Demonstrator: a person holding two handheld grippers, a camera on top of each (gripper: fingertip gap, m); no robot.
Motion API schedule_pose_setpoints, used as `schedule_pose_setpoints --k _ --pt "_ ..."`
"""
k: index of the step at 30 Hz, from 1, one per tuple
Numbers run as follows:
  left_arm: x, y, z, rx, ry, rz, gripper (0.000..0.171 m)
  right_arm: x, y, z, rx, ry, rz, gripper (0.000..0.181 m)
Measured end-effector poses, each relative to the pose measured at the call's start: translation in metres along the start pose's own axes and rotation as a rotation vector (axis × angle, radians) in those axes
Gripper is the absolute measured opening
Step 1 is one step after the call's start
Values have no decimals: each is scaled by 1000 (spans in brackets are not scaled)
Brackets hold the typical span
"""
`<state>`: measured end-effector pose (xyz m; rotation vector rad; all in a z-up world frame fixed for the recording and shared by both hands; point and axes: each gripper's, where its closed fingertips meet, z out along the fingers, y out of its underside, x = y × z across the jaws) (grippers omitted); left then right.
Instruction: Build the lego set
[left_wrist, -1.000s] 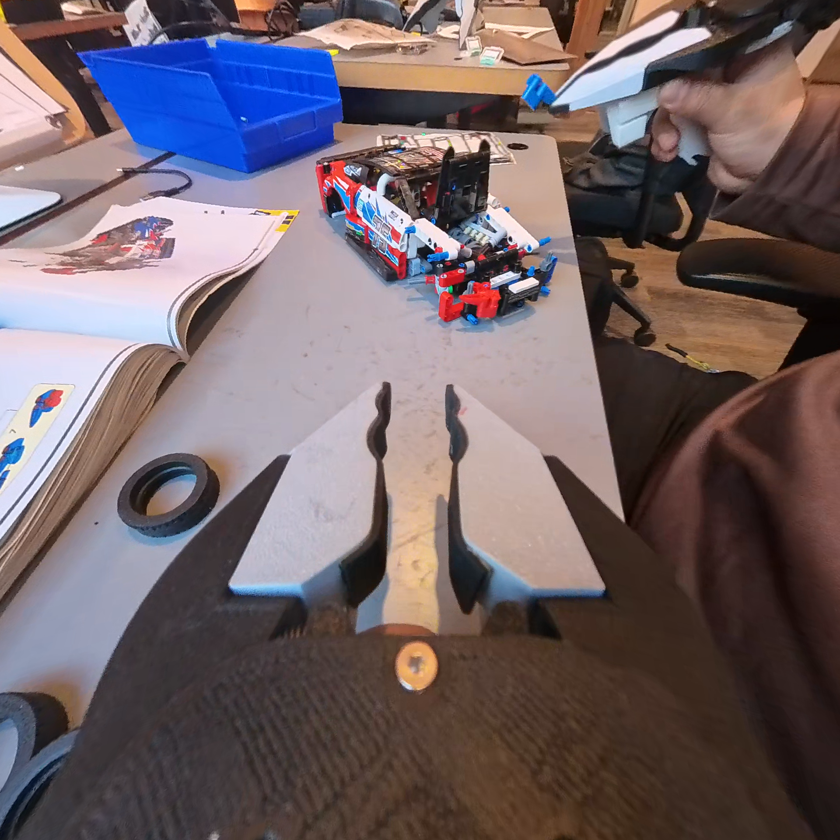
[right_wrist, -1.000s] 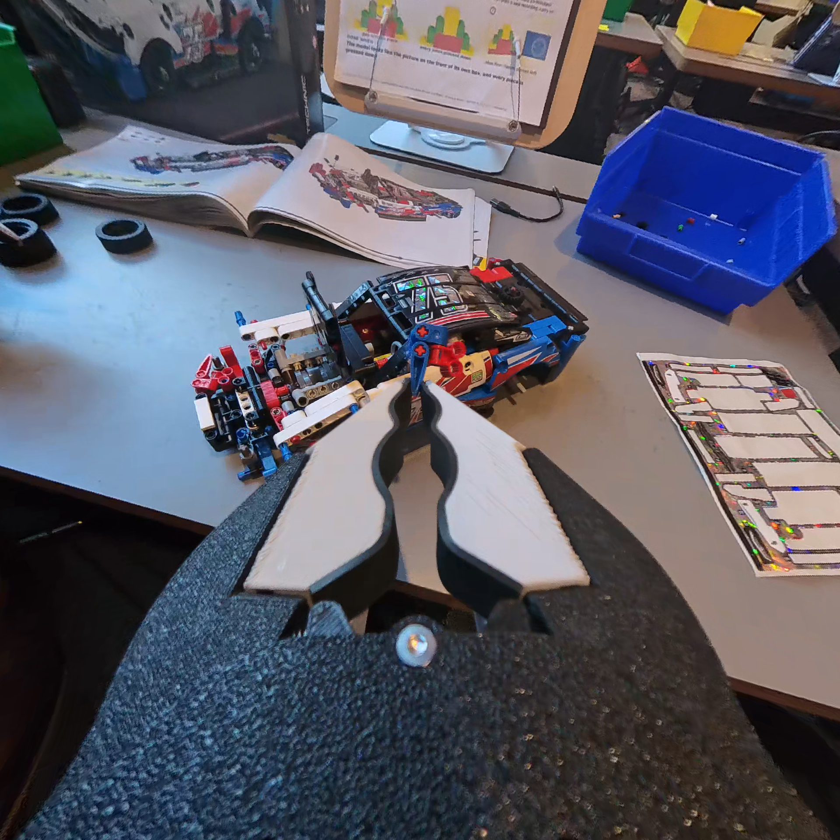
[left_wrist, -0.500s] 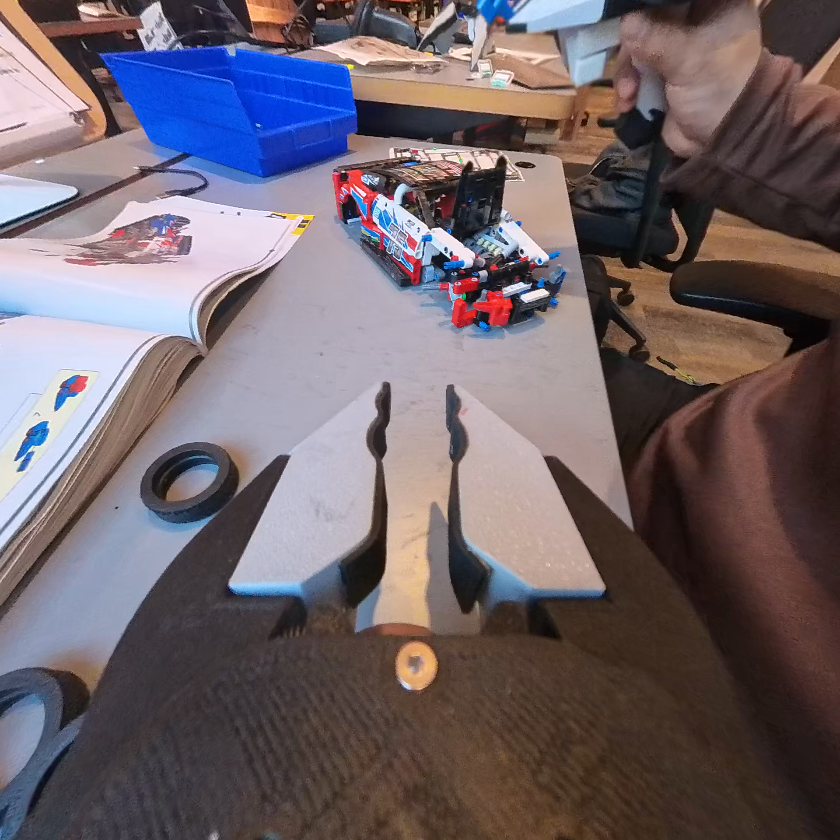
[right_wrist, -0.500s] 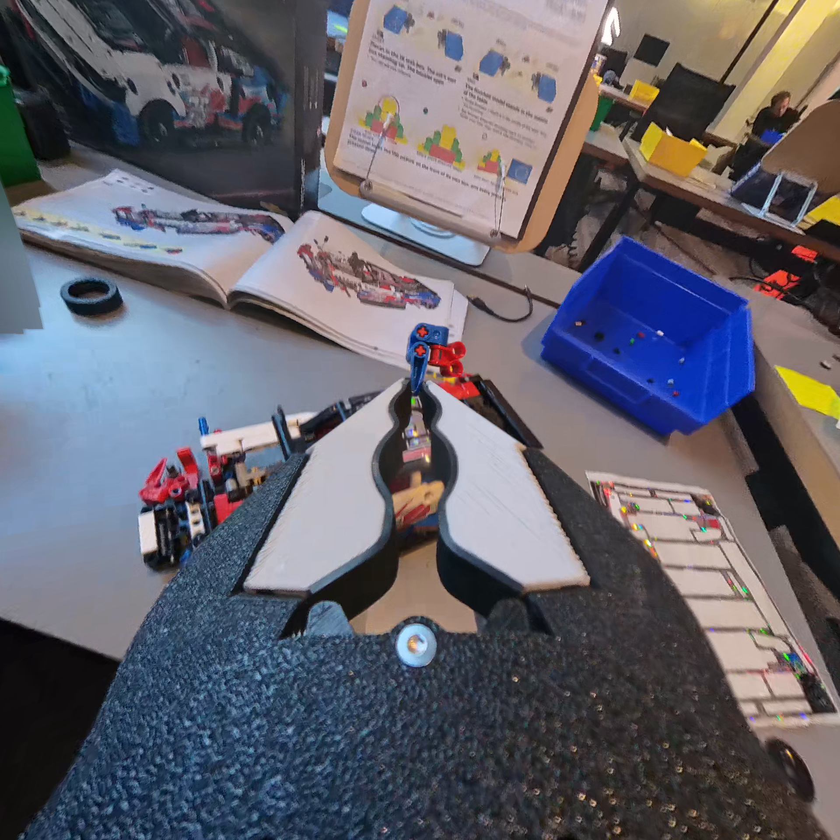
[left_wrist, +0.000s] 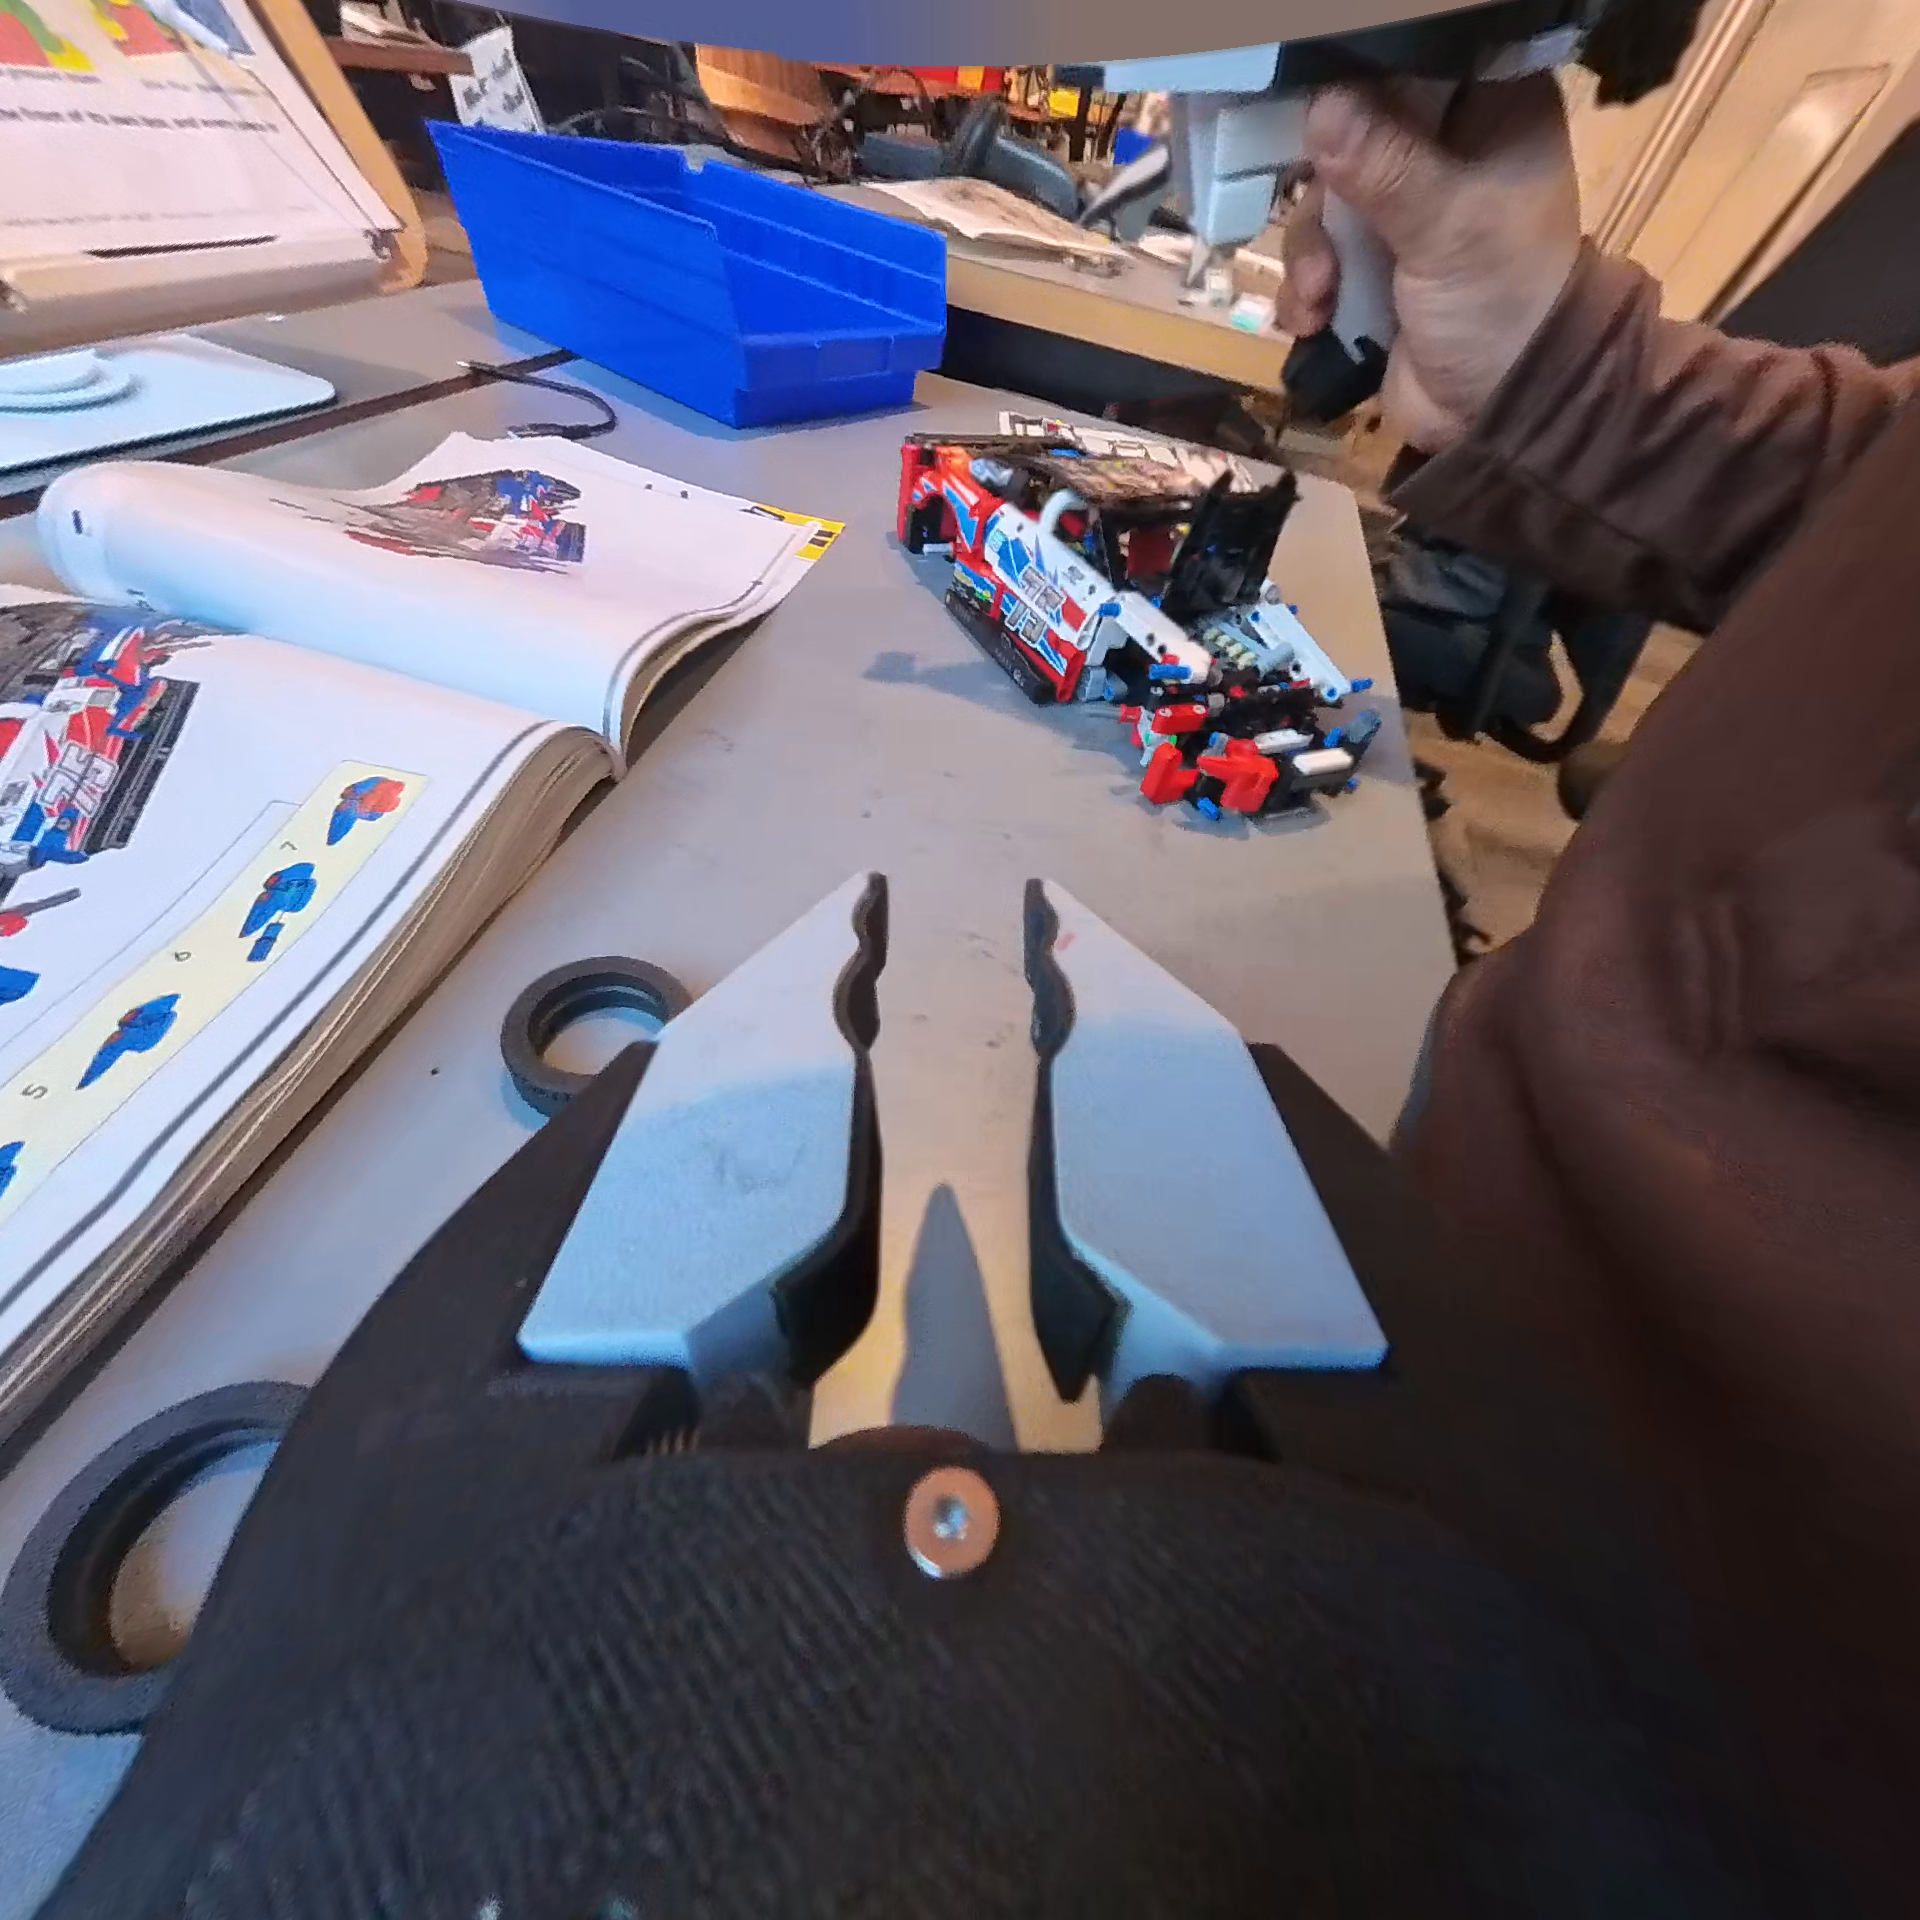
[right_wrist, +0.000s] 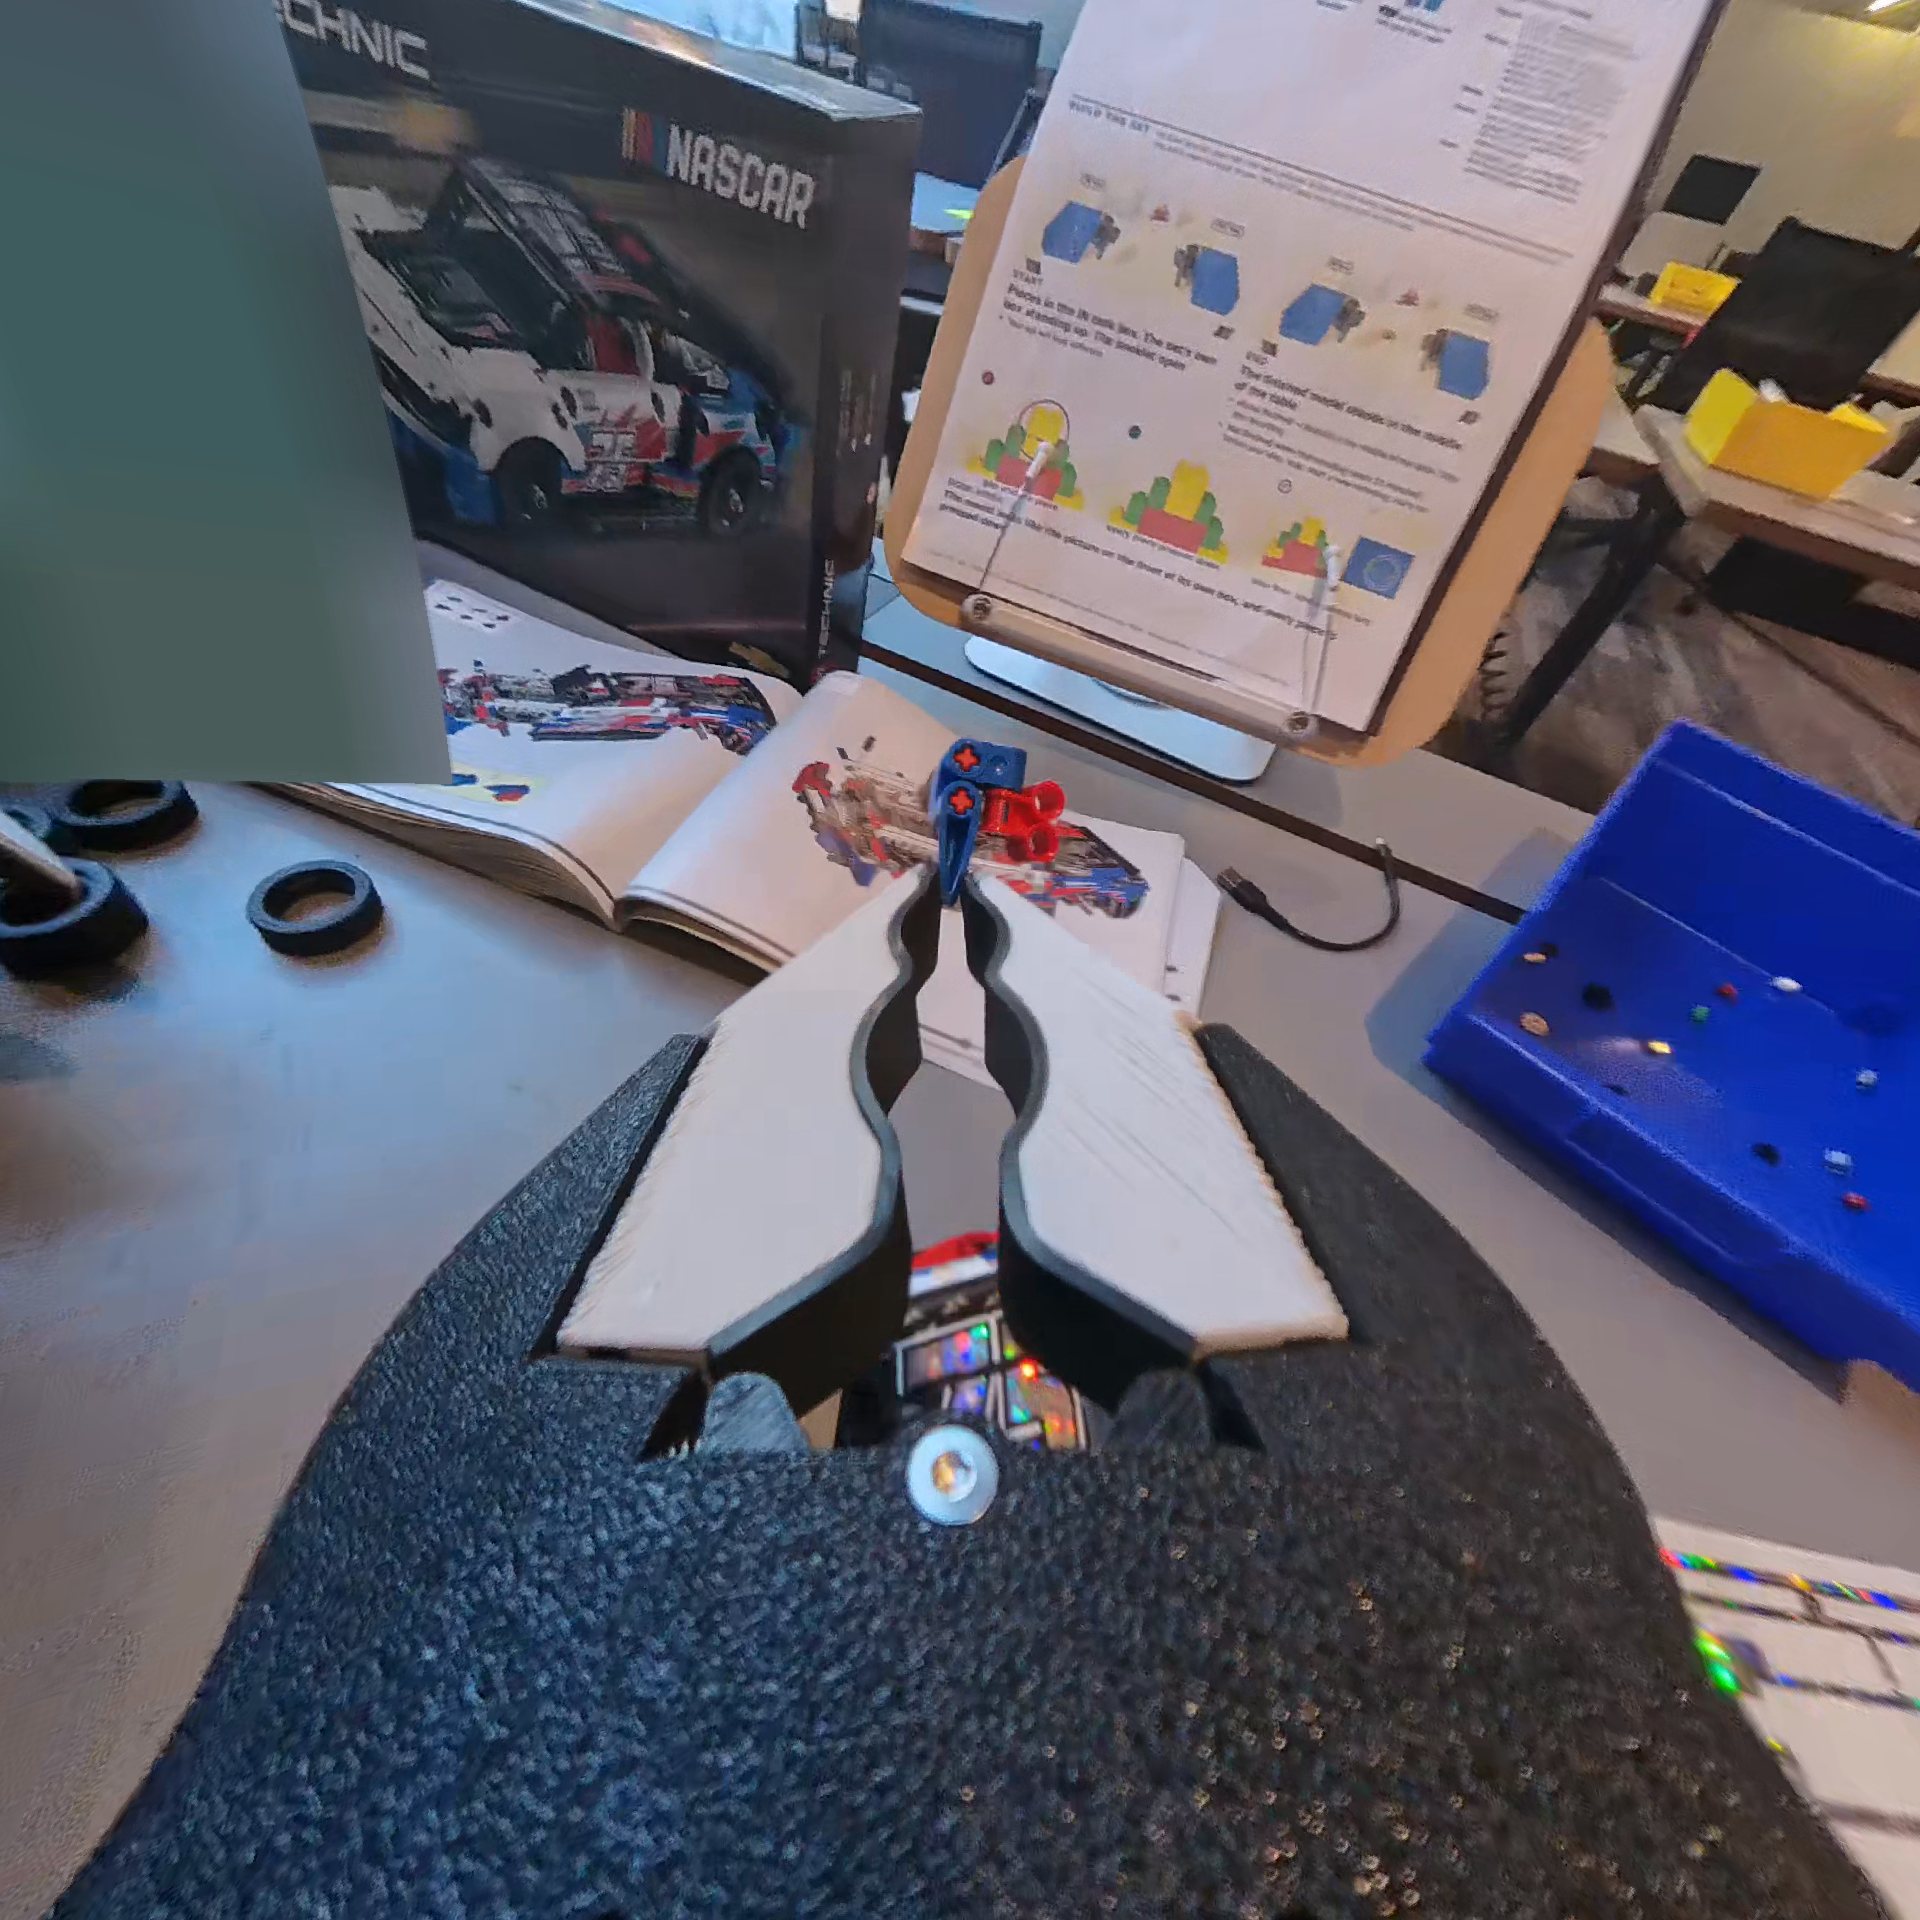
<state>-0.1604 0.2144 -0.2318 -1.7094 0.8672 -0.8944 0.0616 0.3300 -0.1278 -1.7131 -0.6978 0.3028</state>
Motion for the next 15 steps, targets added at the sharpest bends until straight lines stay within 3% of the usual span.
schedule_pose_setpoints --k 4,8,15 --pt "-5 -3 -3 23 9 -56 25 -10 11 14 -81 -60 -7 3" --pt "-6 -3 -2 21 18 -79 26 -37 29 6 -167 -188 -26 3" --pt "-4 -1 -1 7 3 -41 26 -115 37 -22 -219 -492 47 3"
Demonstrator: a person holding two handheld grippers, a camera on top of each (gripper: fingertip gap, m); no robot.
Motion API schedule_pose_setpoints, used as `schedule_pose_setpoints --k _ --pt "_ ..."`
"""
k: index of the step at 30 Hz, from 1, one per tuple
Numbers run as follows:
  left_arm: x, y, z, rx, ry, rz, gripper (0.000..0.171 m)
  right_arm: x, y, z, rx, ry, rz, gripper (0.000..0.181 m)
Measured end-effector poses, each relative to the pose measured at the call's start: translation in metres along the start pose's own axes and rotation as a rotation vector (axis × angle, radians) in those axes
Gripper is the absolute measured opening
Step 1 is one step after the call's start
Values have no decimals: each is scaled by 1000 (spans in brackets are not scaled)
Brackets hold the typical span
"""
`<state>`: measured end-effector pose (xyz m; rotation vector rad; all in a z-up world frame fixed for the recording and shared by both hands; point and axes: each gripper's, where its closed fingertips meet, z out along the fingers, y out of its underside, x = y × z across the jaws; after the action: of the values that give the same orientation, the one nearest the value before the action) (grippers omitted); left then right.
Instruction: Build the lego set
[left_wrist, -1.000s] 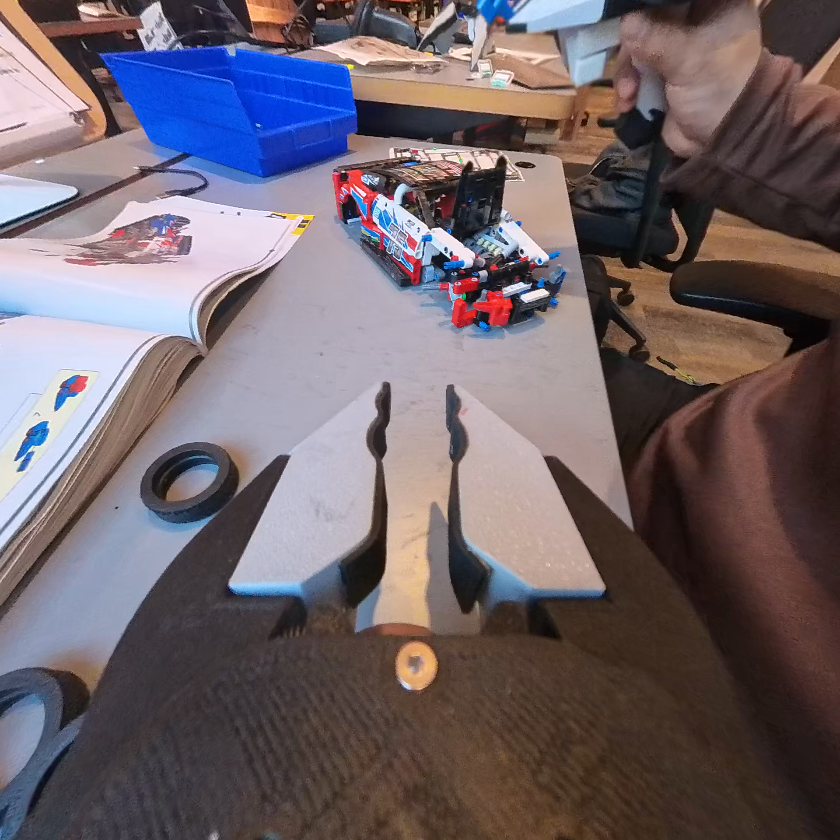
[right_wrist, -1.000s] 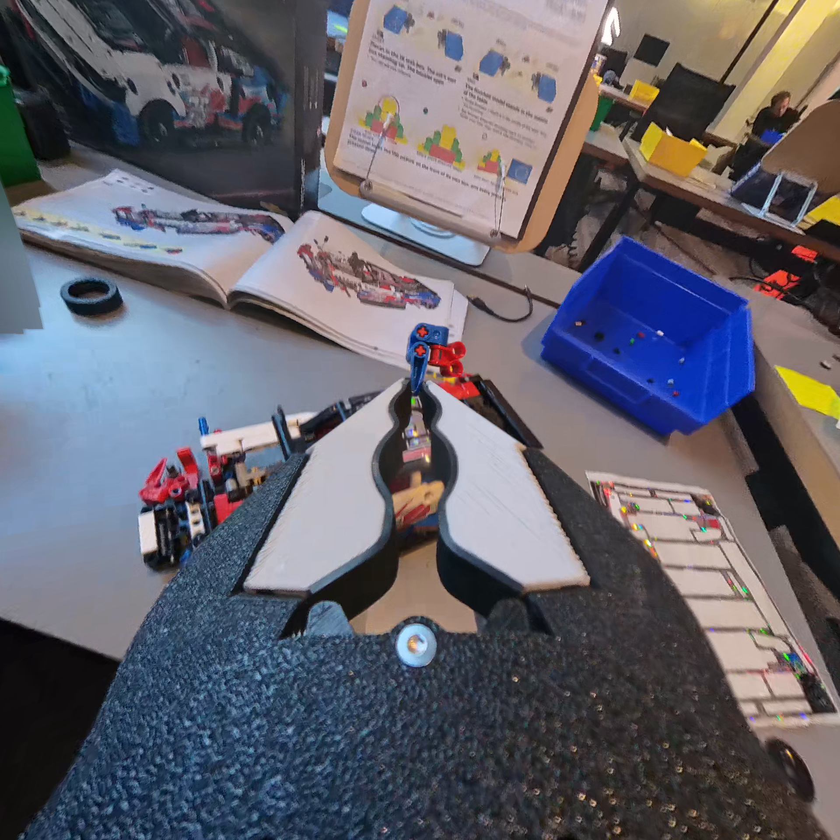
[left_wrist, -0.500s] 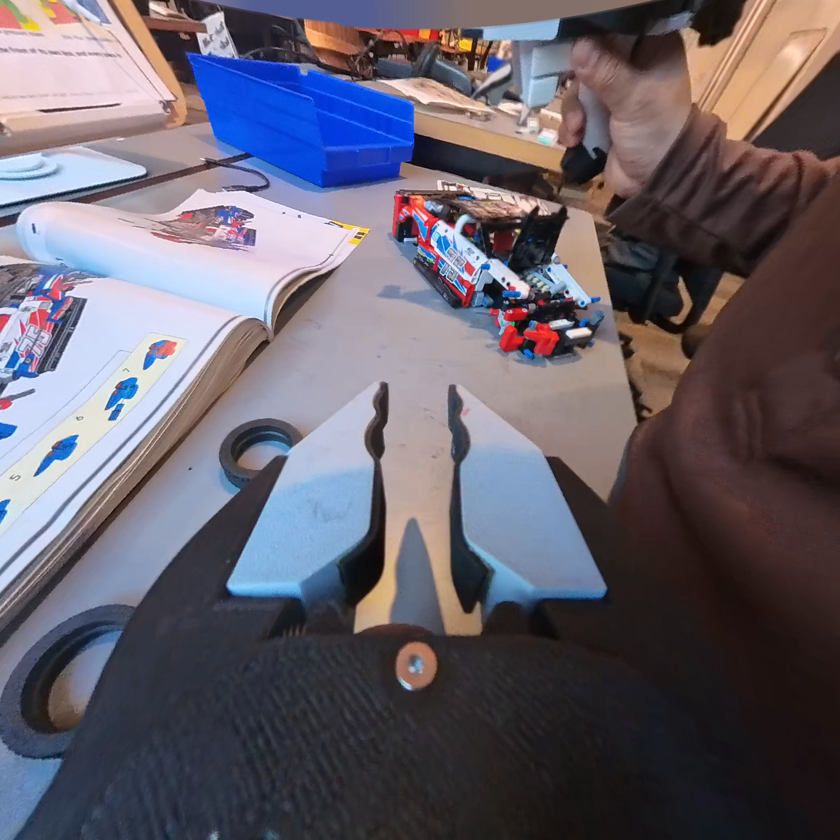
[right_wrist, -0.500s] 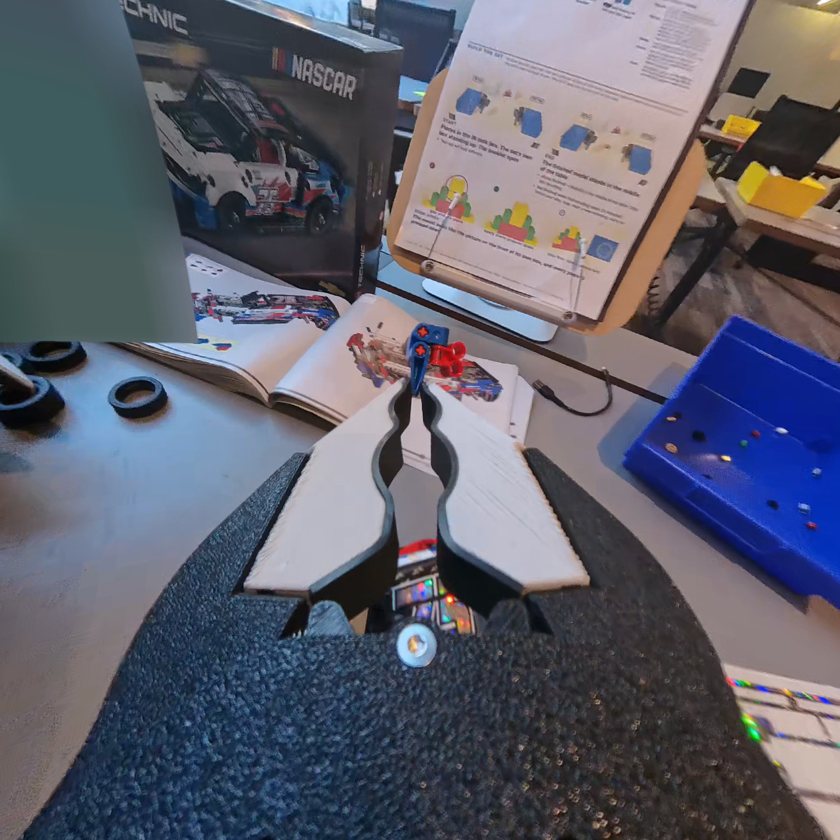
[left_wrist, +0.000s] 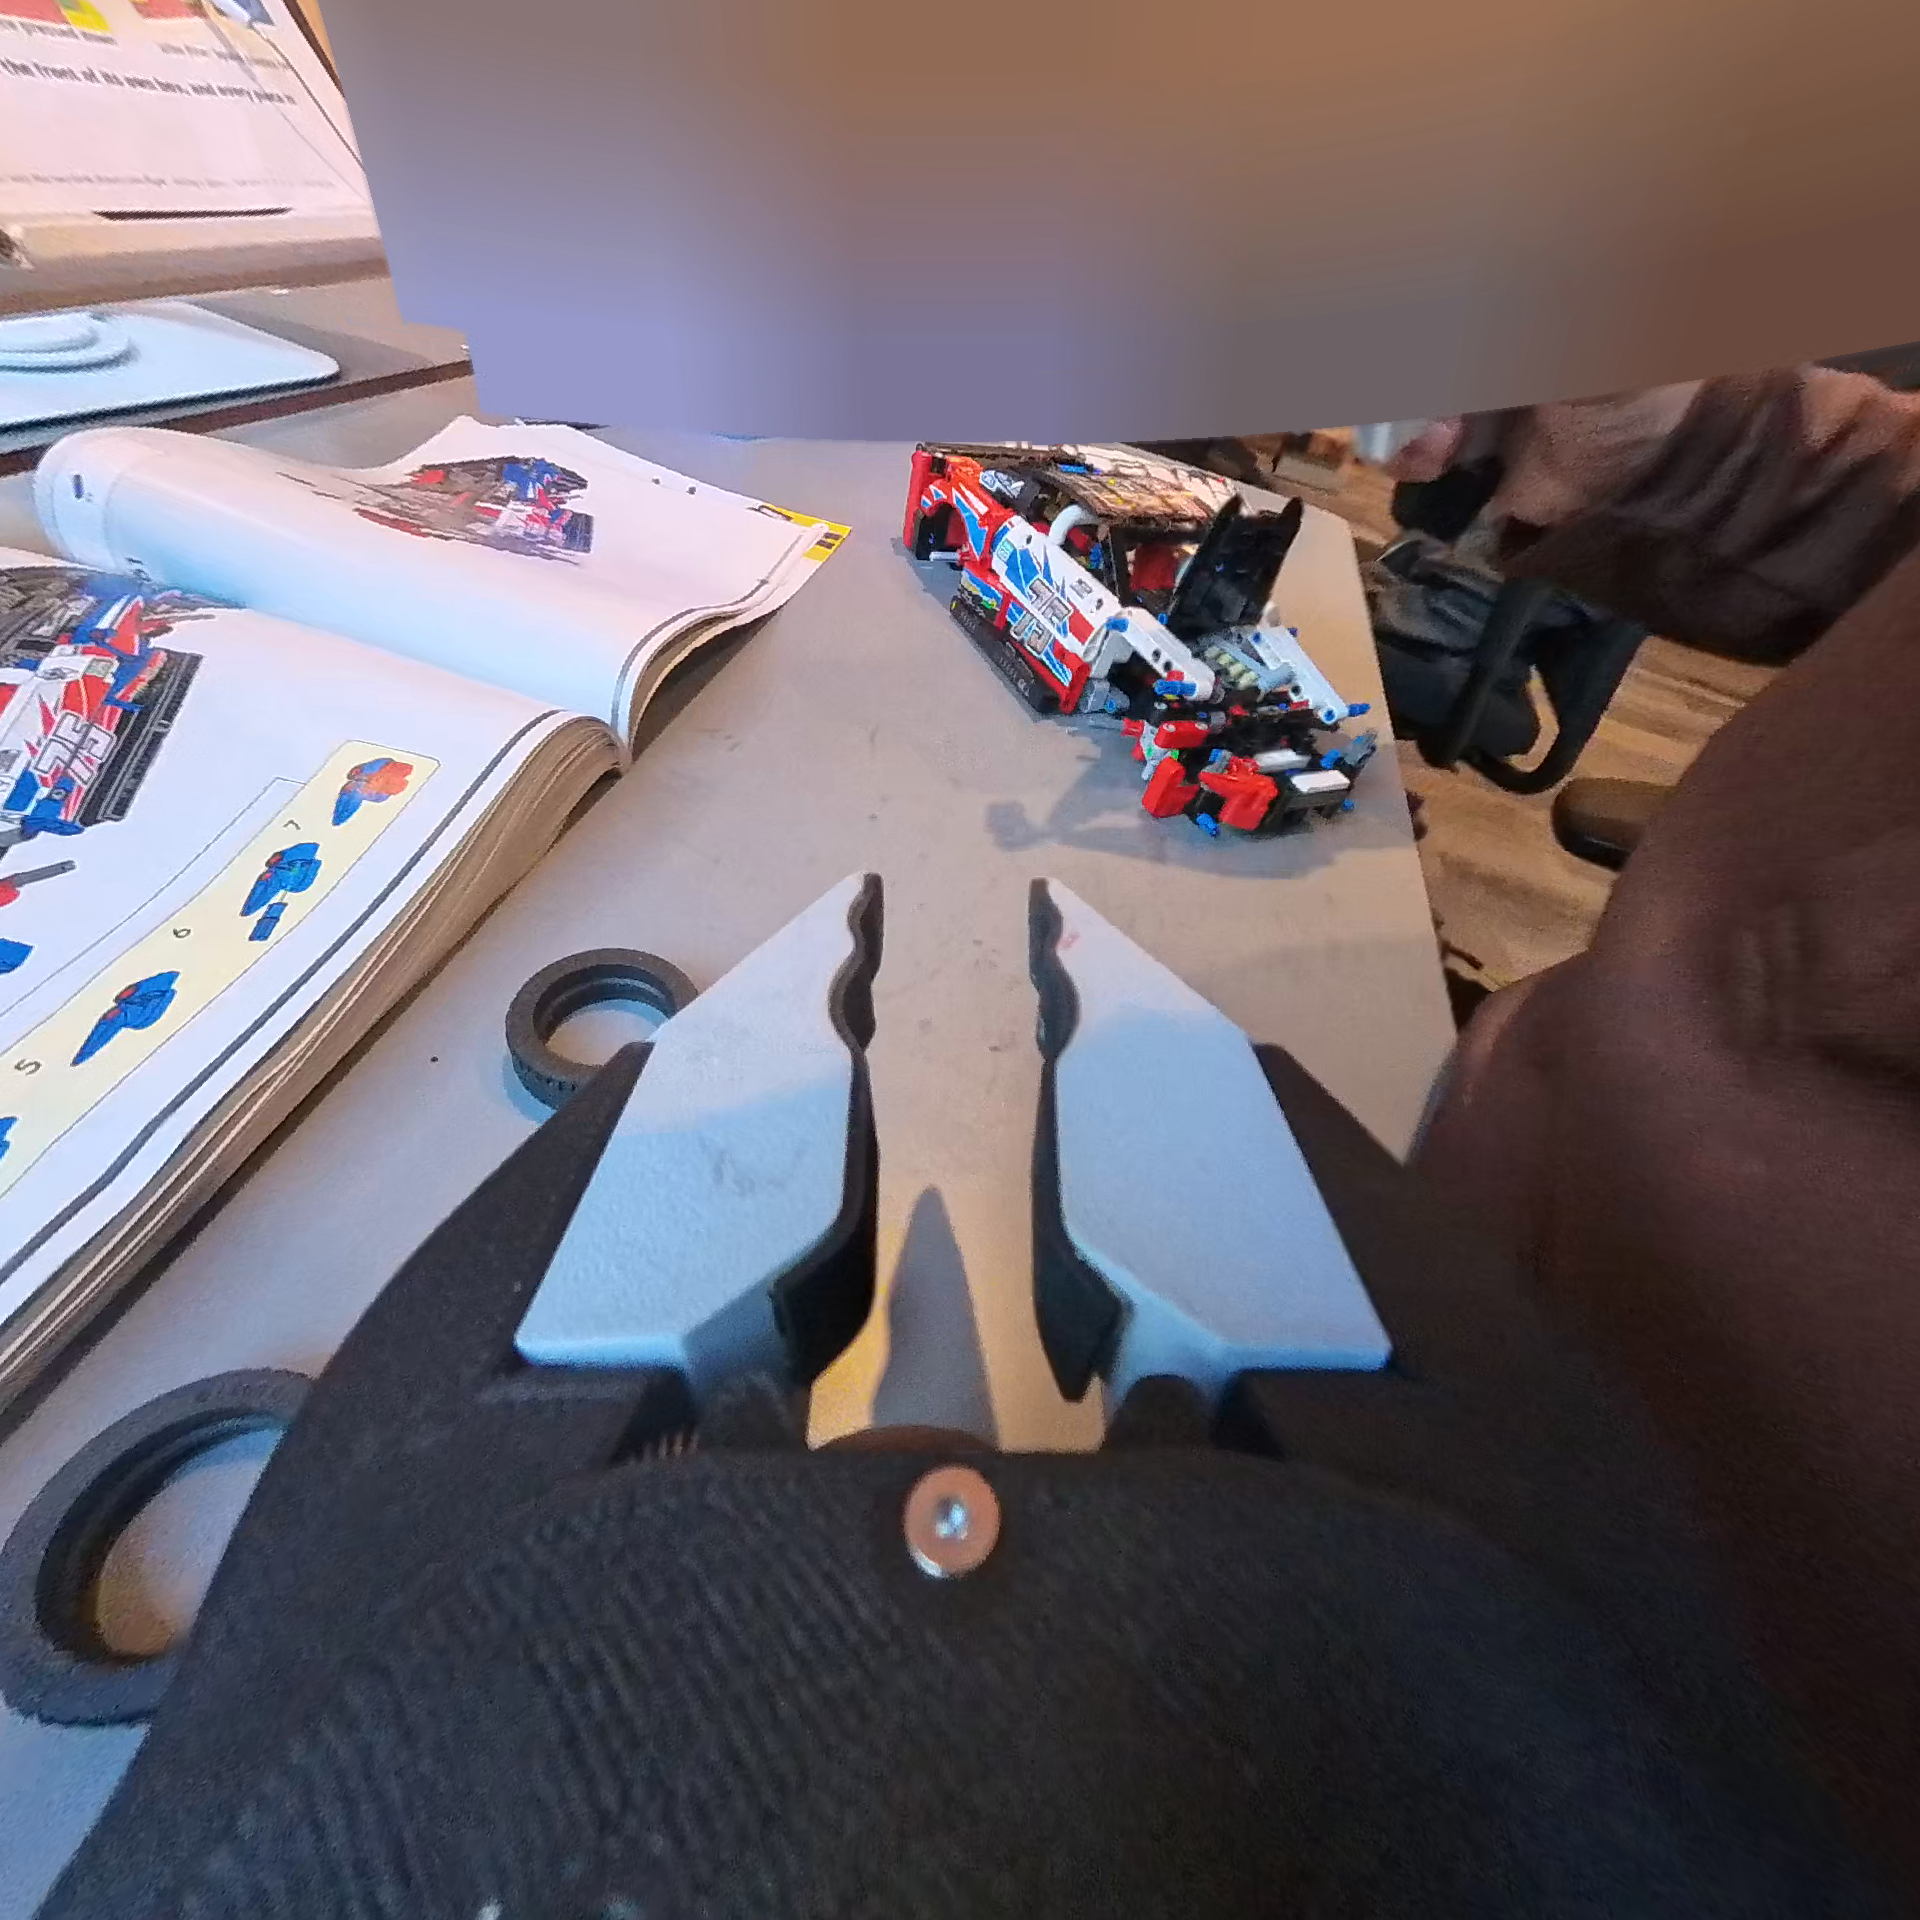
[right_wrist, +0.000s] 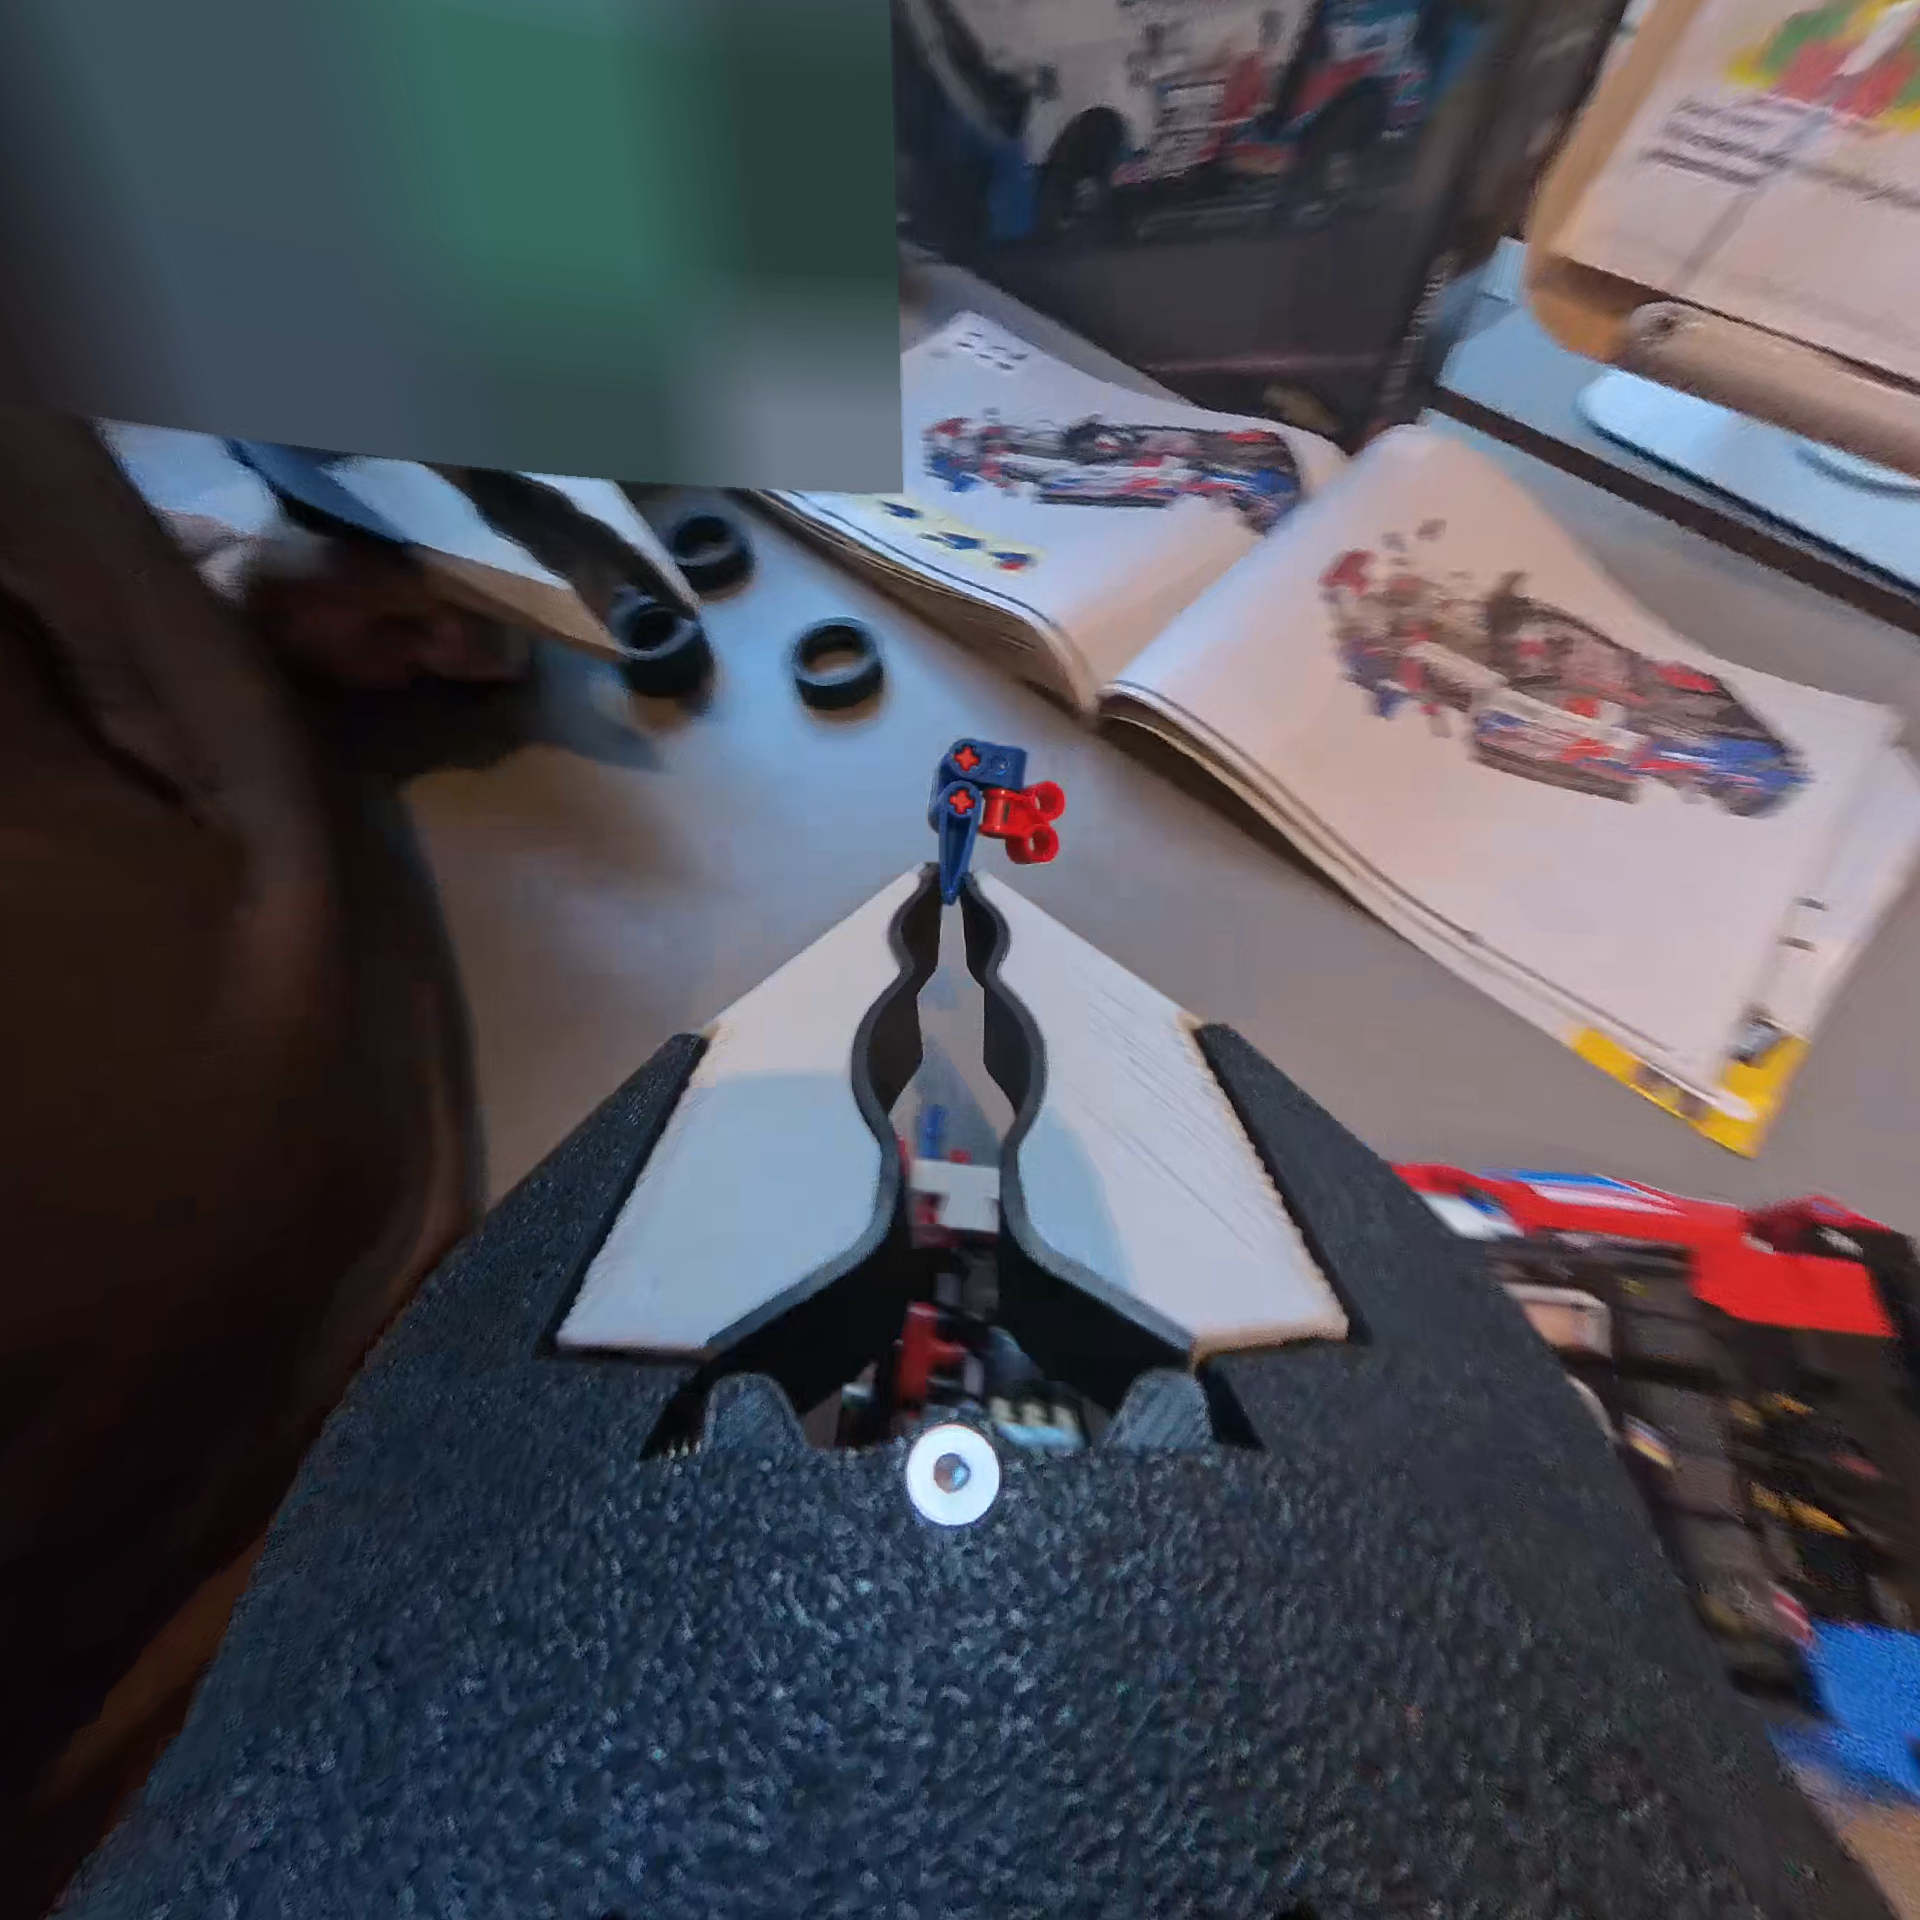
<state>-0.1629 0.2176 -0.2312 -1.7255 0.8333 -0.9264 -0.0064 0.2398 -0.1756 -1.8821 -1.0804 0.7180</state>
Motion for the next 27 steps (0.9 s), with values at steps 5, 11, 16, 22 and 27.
schedule_pose_setpoints --k 5,11,16,22,27 --pt "5 4 2 -27 -9 50 26 -62 4 13 -18 -205 -8 3" --pt "9 6 3 -42 2 64 26 -71 36 0 -161 -129 -23 3" --pt "16 10 5 -62 24 74 26 -59 52 -18 -174 -3 10 3" --pt "18 11 5 -70 34 57 25 -45 60 -36 -156 96 43 3" --pt "20 14 9 -95 27 104 25 -39 60 -53 -110 157 42 3"
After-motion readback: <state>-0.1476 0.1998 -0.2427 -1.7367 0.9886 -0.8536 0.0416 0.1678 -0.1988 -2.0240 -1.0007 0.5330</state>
